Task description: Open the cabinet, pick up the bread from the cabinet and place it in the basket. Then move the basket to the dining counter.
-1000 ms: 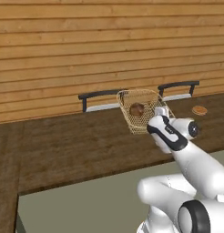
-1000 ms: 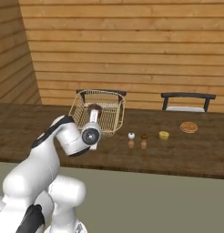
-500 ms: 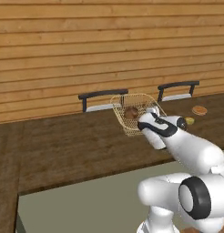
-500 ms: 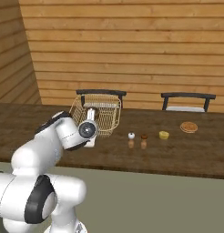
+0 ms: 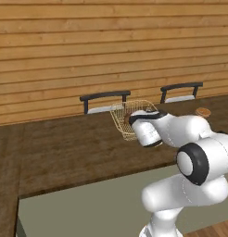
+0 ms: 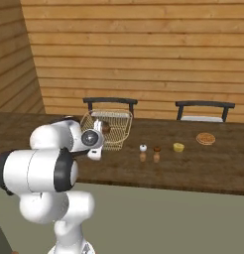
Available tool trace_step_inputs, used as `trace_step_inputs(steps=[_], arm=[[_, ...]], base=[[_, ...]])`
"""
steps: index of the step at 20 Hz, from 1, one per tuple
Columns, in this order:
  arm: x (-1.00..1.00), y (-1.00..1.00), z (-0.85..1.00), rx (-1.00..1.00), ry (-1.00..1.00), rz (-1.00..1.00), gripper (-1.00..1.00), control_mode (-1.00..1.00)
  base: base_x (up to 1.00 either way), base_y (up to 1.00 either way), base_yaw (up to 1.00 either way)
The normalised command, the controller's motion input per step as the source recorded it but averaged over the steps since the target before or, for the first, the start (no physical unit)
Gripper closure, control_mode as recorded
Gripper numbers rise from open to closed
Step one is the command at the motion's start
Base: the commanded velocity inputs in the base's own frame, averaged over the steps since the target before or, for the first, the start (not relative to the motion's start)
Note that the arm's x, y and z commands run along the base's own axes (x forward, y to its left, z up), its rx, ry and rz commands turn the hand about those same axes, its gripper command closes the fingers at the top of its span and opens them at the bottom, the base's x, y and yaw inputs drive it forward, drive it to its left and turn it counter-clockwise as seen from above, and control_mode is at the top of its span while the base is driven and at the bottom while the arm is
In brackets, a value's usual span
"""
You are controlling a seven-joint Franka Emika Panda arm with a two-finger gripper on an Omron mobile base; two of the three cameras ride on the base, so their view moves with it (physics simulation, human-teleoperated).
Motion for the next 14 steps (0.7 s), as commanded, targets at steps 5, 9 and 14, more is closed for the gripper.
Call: trace_step_inputs(steps=[5,9,14], arm=[[0.17,0.0,-0.55,-0.03,0.0,-0.03,1.0,-1.0],[0.04,0.0,-0.41,-0.02,0.0,0.0,1.0,-1.0],[0.01,0.0,-0.49,0.0,0.0,0.0,1.0,-1.0]], base=[[0.0,0.0,0.0],[0.0,0.0,0.0],[0.0,0.0,0.0]])
